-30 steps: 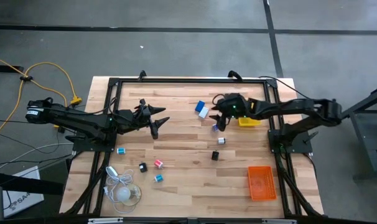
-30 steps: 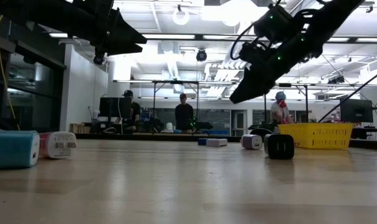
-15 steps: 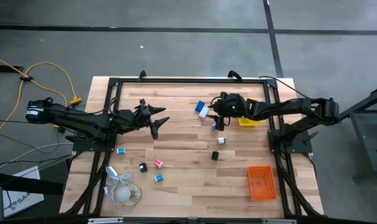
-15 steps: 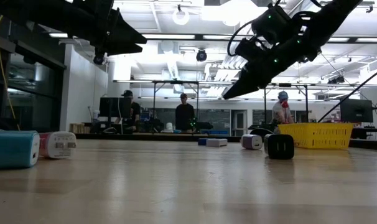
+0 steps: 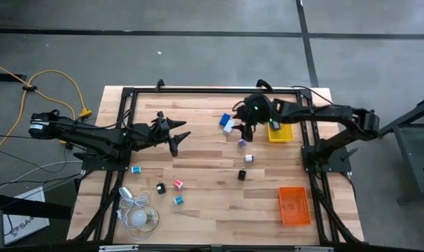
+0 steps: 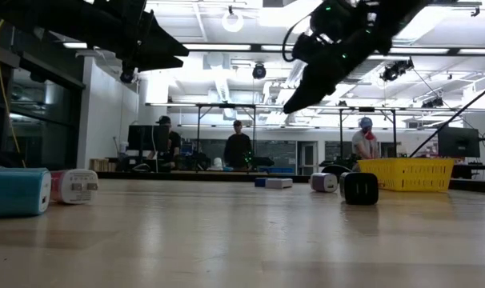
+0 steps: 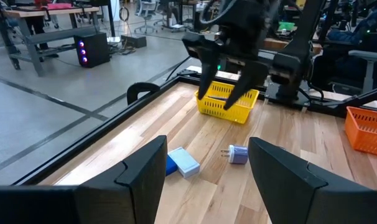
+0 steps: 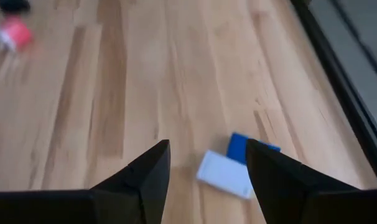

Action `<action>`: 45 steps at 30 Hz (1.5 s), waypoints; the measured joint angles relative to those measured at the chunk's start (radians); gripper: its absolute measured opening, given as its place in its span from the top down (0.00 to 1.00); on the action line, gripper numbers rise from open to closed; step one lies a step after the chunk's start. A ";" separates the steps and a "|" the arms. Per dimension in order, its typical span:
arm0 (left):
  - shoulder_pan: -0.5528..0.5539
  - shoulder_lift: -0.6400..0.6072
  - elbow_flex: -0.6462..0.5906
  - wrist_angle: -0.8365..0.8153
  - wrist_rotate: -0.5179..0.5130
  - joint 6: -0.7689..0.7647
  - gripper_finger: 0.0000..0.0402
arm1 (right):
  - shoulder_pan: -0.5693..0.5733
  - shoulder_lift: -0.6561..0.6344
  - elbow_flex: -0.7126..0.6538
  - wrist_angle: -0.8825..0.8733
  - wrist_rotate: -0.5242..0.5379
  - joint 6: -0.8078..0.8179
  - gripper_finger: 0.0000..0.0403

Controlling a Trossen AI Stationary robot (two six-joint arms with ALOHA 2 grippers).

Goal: Pick & Place Office items
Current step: Put the white digital clock into the yellow bin

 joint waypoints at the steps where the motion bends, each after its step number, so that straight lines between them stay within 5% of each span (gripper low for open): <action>1: 0.000 0.000 0.000 0.000 0.000 0.000 0.46 | -0.011 0.006 0.031 -0.056 -0.016 -0.044 0.52; 8: 0.000 0.000 0.000 0.000 0.000 0.000 0.46 | -0.057 0.076 0.136 -0.164 -0.162 -0.436 0.52; 17: 0.000 0.000 0.000 0.000 0.000 0.000 0.46 | -0.086 0.302 0.361 -0.390 -0.259 -0.477 0.63; 27: 0.000 0.000 0.000 0.000 0.000 0.000 0.46 | -0.076 0.408 0.493 -0.481 -0.273 -0.861 0.72; 34: 0.000 0.000 0.000 0.000 0.000 0.000 0.46 | -0.048 0.409 0.493 -0.473 -0.241 -0.803 0.73; 41: 0.000 0.000 0.000 0.000 0.000 0.000 0.46 | -0.054 0.409 0.493 -0.490 -0.355 -0.633 0.74; 45: 0.000 0.000 0.000 0.000 0.000 0.000 0.46 | -0.042 0.409 0.493 -0.471 -0.259 -0.642 0.74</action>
